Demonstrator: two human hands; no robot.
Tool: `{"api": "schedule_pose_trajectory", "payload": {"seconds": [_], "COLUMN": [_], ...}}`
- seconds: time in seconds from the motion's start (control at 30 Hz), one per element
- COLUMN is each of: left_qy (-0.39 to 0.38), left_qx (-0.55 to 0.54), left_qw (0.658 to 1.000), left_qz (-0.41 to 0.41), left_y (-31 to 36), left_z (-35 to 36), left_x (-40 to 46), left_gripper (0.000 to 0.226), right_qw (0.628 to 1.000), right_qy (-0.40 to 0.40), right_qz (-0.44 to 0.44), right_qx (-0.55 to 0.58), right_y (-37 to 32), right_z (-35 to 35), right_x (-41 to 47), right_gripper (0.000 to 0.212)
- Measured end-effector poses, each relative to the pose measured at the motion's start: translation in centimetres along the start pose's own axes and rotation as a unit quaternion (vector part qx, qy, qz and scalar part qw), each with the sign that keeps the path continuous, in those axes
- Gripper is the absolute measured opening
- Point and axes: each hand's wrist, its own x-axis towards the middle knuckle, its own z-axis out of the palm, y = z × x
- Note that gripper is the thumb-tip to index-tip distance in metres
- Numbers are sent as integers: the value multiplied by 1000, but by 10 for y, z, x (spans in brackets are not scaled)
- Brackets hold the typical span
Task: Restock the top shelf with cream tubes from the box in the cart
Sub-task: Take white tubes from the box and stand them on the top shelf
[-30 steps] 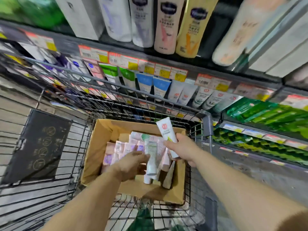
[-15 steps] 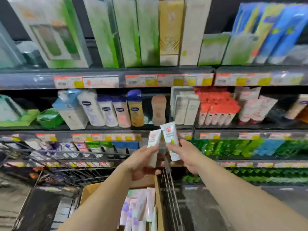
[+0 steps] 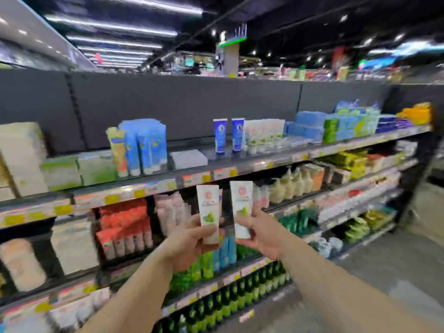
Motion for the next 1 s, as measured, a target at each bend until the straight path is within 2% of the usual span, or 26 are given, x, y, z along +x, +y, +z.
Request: {"api": "schedule_pose_trajectory", "payload": {"seconds": [0.13, 0.23, 0.33, 0.4, 0.47, 0.53, 0.77, 1.0], "left_qy": [-65, -106, -83, -80, -43, -10, 26, 99], "left_qx": [28, 46, 78, 112, 116, 100, 106, 102], "left_qw": [997, 993, 992, 987, 988, 990, 988, 983], "left_qz": [21, 39, 60, 79, 93, 98, 109, 113], "left_y": [4, 11, 18, 22, 28, 39, 80, 78], "left_z": [78, 109, 123, 126, 125, 122, 117, 115], "left_x": [52, 88, 128, 158, 194, 229, 331, 373], "left_gripper": [31, 48, 39, 30, 23, 26, 29, 36], "right_qw": [998, 995, 988, 984, 978, 972, 961, 931], "right_qy": [45, 75, 102, 114, 129, 146, 175, 133], "right_qz": [-33, -63, -93, -105, -117, -128, -152, -219], "right_qx": [2, -14, -65, -92, -116, -130, -151, -260], "right_y": [-26, -35, -45, -55, -68, -82, -140, -174], "right_z": [-89, -130, -158, -176, -194, -212, -265, -271], "right_x": [-9, 0, 21, 44, 72, 101, 209, 307], "right_gripper": [26, 31, 22, 23, 26, 29, 23, 20]}}
